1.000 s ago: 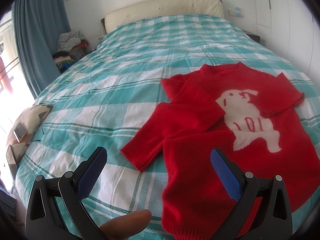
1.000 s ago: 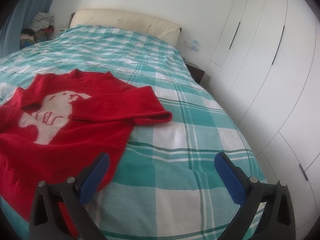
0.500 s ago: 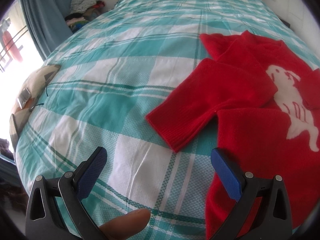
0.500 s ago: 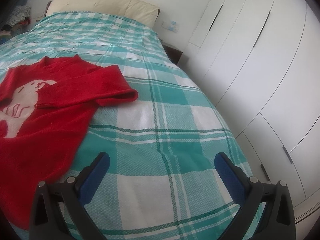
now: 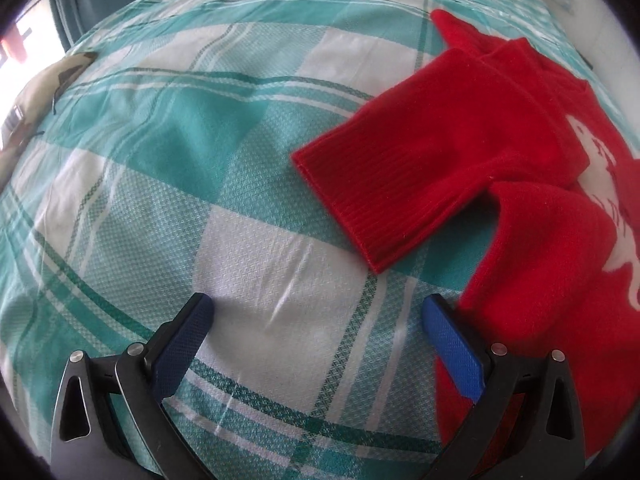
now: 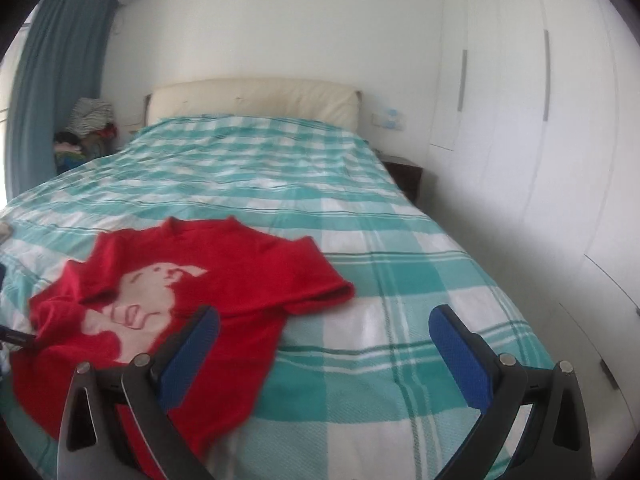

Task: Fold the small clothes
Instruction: 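Grasp the red sweater's hem with the right gripper and lift it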

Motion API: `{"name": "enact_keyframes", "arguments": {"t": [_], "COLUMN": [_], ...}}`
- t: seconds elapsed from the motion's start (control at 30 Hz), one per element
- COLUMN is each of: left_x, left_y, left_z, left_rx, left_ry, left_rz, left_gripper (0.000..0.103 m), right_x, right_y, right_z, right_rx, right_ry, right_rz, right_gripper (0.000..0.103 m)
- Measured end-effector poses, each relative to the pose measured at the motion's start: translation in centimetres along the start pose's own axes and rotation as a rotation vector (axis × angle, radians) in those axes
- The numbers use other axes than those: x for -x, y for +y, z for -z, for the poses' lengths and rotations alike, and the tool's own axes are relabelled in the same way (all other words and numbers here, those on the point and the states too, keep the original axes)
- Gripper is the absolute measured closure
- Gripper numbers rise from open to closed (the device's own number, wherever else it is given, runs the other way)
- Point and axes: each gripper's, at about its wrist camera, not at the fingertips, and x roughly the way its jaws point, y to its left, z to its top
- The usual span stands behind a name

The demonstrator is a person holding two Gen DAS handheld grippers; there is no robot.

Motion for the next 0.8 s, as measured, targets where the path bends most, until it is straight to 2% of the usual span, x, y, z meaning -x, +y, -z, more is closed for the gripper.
{"name": "enact_keyframes", "arguments": {"t": [0.03,0.07,0.13,0.23,0.37,0.4,0.43,0.47,0.5,0.53,0.63,0.8], "left_x": [0.2,0.3,0.6,1.4,4.0,4.6,5.2,5.6,6.1,6.8,7.6,8.3], "left_y": [0.0,0.0,0.2,0.8,2.3,2.7,3.0,3.3,3.7,3.9,3.8,3.2], "left_z": [0.0,0.0,-0.5,-1.1,-2.4,-2.8,-3.1,-3.2,-3.6,-3.9,-3.0,-2.0], "left_rx": [-0.003,-0.012,-0.025,-0.019,0.041,0.050,0.056,0.058,0.058,0.056,0.044,0.060], "left_ry": [-0.008,-0.011,0.003,-0.002,-0.089,-0.109,-0.131,-0.156,-0.181,-0.204,-0.267,-0.312], "left_rz": [-0.005,-0.010,-0.002,0.021,0.067,0.080,0.086,0.083,0.077,0.071,0.071,0.144], "left_gripper": [0.000,0.000,0.000,0.001,0.001,0.001,0.001,0.001,0.001,0.001,0.001,0.001], "right_x": [-1.6,-3.8,-8.4,-13.2,-18.2,-19.2,-20.1,-20.7,-20.6,-20.2,-17.5,-11.6], "right_y": [1.0,2.2,5.1,9.2,12.9,13.0,12.8,12.3,11.4,10.3,5.4,-9.1], "right_z": [-0.5,-0.8,-0.8,-0.9,-1.0,-0.9,-0.8,-0.9,-1.3,-1.9,-4.1,-5.5], "right_rx": [0.046,0.094,0.204,0.353,0.468,0.461,0.443,0.408,0.367,0.332,0.209,-0.117], "right_ry": [0.036,0.109,0.274,0.339,0.406,0.432,0.467,0.495,0.501,0.491,0.416,0.294], "right_rz": [-0.099,-0.165,-0.178,-0.190,-0.182,-0.183,-0.187,-0.195,-0.193,-0.182,-0.150,0.005], "right_gripper": [0.000,0.000,0.000,0.000,0.003,0.014,0.039,0.056,0.085,0.096,0.096,0.096]}}
